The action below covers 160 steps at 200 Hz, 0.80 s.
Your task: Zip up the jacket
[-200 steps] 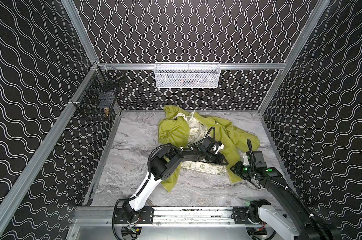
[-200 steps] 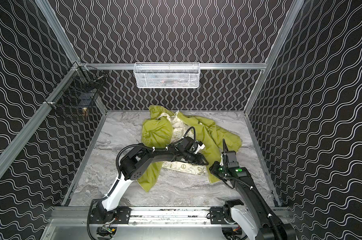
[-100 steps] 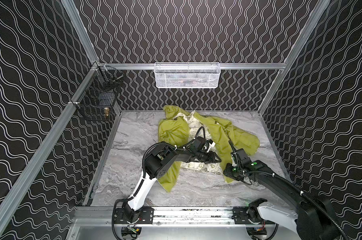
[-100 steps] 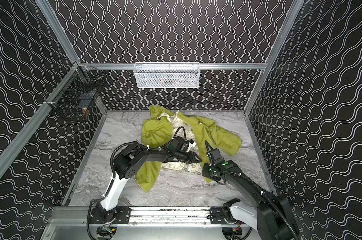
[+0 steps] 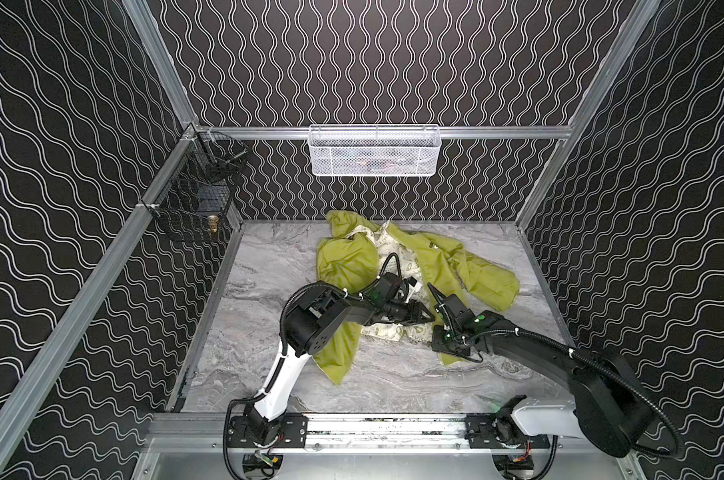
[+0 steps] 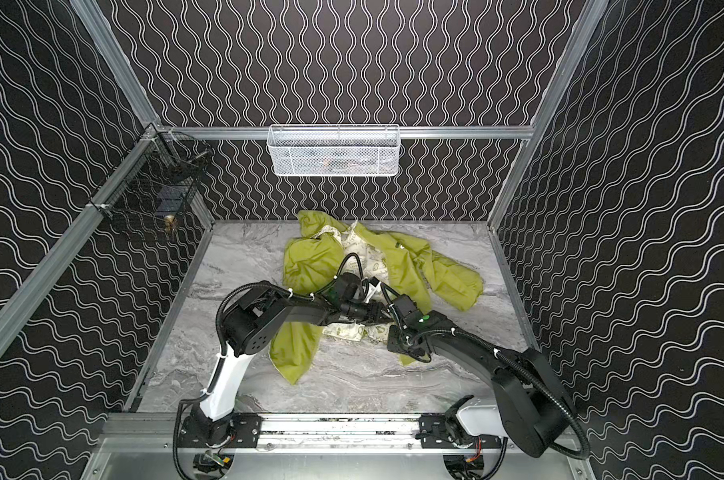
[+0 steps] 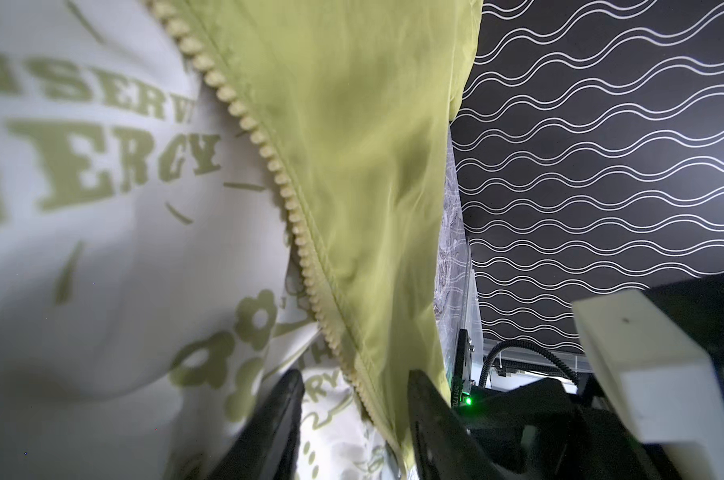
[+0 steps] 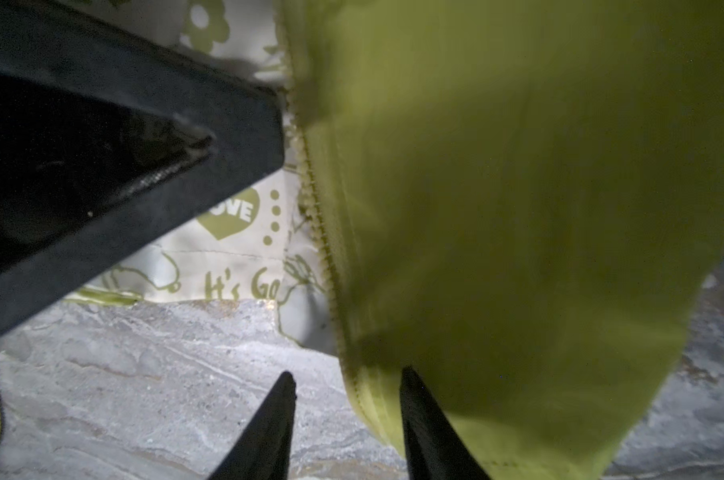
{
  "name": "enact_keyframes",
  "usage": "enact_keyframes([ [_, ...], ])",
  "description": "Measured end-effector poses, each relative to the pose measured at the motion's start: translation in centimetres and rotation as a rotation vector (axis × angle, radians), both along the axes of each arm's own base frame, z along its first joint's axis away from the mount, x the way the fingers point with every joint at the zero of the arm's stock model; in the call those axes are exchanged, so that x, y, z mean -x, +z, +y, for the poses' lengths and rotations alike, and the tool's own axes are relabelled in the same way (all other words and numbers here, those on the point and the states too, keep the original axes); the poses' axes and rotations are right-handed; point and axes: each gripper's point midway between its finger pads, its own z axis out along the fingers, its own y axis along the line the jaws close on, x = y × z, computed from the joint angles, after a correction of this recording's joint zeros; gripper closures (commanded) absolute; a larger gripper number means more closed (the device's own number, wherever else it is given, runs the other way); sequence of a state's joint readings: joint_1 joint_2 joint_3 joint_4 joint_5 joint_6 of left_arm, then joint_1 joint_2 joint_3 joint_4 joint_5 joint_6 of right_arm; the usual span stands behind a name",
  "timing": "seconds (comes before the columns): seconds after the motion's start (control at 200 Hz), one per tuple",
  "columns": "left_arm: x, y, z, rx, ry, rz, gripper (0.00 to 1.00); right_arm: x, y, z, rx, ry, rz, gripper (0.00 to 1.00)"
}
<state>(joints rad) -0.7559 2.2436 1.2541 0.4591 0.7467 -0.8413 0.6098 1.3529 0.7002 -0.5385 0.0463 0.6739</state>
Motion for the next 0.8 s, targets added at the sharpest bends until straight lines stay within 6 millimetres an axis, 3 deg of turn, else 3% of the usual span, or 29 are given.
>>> enact_keyframes([
  [0.18,0.0,0.0,0.3,0.003,0.005,0.006,0.54,0.0,-0.8,-0.1,0.055,-0.006,0.004,0.6],
  [0.455,-0.1,0.0,0.6,0.001,0.015,0.017,0.54,0.1,-1.3,-0.9,0.113,-0.01,-0.003,0.79],
  [0.621,-0.2,0.0,0.8,-0.003,0.018,0.02,0.54,0.0,-0.8,-1.3,0.125,-0.019,-0.024,0.93],
  [0.801,-0.2,0.0,0.8,-0.003,0.018,0.021,0.54,-0.2,0.3,-1.4,0.114,-0.026,-0.057,1.0],
])
